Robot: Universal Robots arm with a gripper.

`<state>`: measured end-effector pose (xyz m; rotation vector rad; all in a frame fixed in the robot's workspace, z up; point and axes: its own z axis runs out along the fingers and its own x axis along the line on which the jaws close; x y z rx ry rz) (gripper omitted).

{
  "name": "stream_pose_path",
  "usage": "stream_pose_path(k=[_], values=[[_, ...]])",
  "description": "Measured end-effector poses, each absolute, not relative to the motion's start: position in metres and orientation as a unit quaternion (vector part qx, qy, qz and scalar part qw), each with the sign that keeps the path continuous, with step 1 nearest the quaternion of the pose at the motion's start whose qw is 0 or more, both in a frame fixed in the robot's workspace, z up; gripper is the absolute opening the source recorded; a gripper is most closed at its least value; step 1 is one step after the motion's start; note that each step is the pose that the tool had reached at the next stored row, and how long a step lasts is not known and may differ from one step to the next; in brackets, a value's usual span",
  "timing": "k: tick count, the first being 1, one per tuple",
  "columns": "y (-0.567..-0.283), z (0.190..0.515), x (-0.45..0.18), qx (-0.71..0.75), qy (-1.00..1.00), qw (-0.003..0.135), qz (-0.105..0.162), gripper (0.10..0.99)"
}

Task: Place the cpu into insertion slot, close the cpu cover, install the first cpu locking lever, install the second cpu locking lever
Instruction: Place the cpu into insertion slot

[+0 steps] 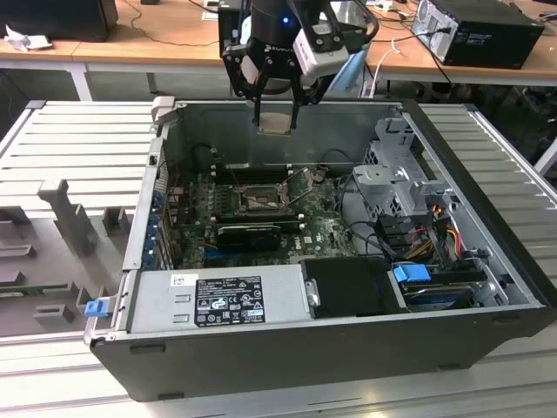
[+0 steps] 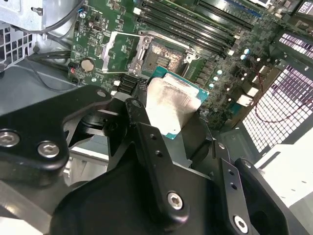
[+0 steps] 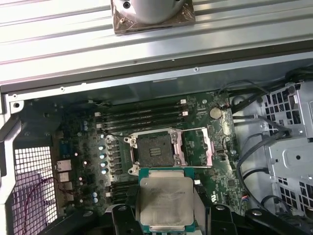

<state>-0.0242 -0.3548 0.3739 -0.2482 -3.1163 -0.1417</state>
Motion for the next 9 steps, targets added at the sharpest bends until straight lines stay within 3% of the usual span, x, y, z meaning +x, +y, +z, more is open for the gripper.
stream_pose_path(k=[9], values=[[-0.3548,0.3738,-0.0242,-0.097,-0.994,0.005,-0.045,0.529]])
